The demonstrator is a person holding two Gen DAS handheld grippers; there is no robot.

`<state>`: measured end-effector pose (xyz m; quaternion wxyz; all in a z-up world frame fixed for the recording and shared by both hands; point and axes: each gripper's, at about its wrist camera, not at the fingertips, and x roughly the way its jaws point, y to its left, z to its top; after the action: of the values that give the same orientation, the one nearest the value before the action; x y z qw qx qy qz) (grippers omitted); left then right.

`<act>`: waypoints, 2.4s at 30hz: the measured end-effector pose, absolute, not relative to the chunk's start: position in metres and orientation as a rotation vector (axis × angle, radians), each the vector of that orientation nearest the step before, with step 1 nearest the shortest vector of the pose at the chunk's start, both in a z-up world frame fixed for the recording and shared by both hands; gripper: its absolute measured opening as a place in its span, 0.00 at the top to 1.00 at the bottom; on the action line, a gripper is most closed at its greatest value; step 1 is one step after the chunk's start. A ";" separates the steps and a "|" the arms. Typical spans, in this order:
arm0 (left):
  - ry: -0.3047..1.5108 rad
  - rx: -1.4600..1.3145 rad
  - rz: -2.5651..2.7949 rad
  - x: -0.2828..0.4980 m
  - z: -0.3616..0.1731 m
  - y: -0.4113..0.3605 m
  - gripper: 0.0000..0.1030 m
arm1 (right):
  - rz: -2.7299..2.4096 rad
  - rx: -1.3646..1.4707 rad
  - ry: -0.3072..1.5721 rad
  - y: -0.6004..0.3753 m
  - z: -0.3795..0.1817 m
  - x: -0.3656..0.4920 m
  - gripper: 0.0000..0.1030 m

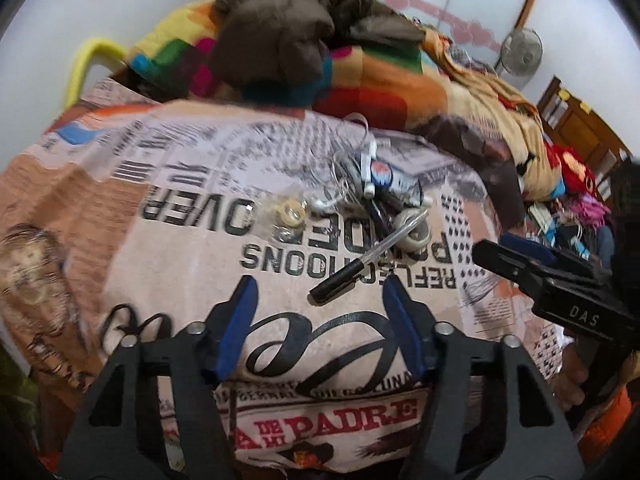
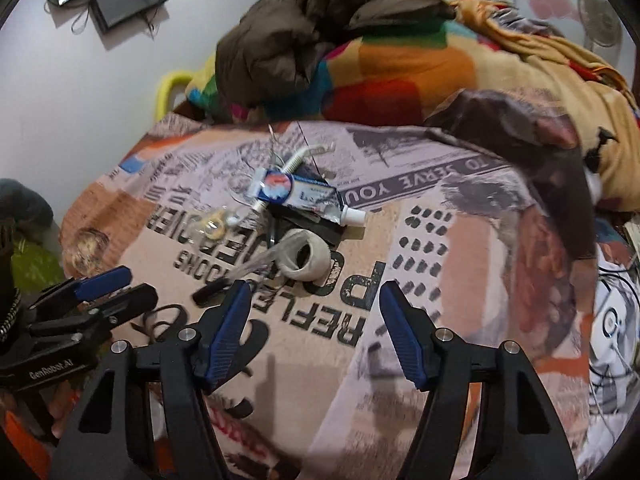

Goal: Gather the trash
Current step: 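Move both grippers down toward the small items on the bed cover, then grasp the black pen with the left gripper while the right gripper grasps the white tape roll, then lift the pen and tape roll and carry both over the white bin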

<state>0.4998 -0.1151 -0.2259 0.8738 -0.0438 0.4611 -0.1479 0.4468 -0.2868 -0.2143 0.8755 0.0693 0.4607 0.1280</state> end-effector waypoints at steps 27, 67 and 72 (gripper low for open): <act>1.007 0.009 -0.502 0.531 -0.278 -0.156 0.85 | 0.394 -0.014 0.993 -0.260 -0.249 0.489 0.67; 0.782 -0.153 -0.209 0.389 -0.130 -0.045 0.92 | 0.463 -0.030 0.744 -0.211 -0.094 0.363 0.67; 0.733 -0.155 -0.119 0.353 -0.113 -0.004 0.92 | 0.527 -0.056 0.705 -0.171 -0.076 0.341 0.67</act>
<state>0.3530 -0.0045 -0.1131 0.9290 -0.0757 0.3577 -0.0579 0.3410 -0.1707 -0.0761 0.9043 -0.0272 0.3413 0.2551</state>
